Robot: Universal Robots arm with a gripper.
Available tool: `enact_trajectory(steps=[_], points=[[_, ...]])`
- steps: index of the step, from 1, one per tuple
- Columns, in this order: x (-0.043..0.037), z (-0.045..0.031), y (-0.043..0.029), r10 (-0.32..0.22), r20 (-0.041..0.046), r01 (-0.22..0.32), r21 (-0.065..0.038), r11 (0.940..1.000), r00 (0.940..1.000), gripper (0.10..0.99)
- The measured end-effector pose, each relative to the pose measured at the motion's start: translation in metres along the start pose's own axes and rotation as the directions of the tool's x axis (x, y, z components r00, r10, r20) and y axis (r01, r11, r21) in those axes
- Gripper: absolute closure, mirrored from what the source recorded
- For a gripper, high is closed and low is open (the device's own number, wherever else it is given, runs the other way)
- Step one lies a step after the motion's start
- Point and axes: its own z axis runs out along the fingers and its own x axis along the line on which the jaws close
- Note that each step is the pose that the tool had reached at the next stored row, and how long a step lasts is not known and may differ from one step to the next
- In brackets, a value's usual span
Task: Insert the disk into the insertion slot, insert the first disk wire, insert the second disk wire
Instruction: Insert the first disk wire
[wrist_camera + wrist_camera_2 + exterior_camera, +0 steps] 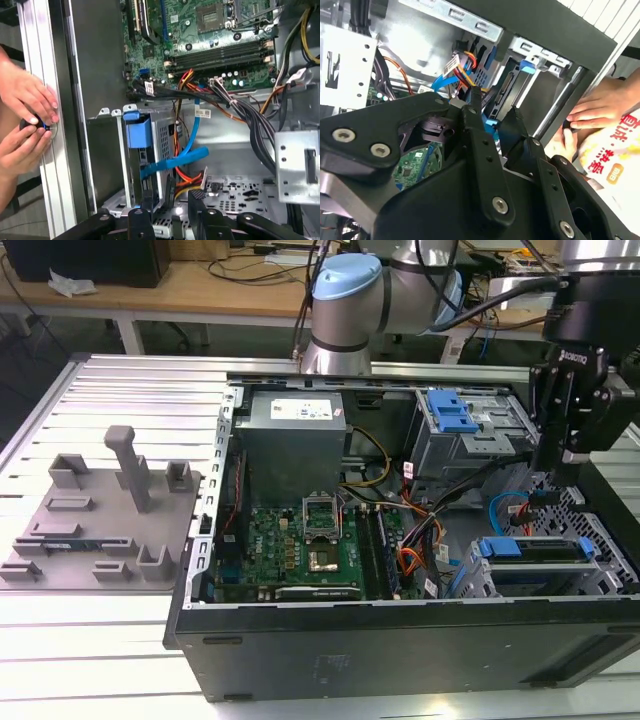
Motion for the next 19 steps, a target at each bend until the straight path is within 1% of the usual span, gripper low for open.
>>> enact_trajectory(steps=[2,3,4,6,7,9,10,14,17,19], points=[[0.0003,0.0015,0.0031,-0.001,-0.0005,0.001,0.001,1.0,1.0,0.678],[0.0007,0.0019,0.0032,-0.002,-0.0009,0.002,0.001,1.0,1.0,0.678],[0.0015,0.0042,0.003,-0.003,-0.0018,0.003,0.003,1.0,1.0,0.678],[0.0007,0.0064,0.0028,-0.005,-0.0053,0.005,0.004,1.0,1.0,0.678],[-0.0006,0.0092,0.0014,-0.01,-0.01,0.01,0.006,0.9999,0.9999,0.678],[-0.0018,0.0095,0.0013,-0.02,-0.0263,0.02,0.011,0.9997,0.9995,0.678],[-0.0029,0.0095,0.0014,-0.021,-0.0278,0.021,0.012,0.9997,0.9994,0.678],[-0.0059,0.014,0.0008,-0.021,-0.0315,0.021,0.012,0.9997,0.9993,0.678],[-0.0072,0.0148,-0.0007,-0.021,-0.0389,0.021,0.013,0.9997,0.999,0.678],[-0.0086,0.0172,-0.0005,-0.021,-0.0438,0.021,0.013,0.9997,0.9988,0.678]])
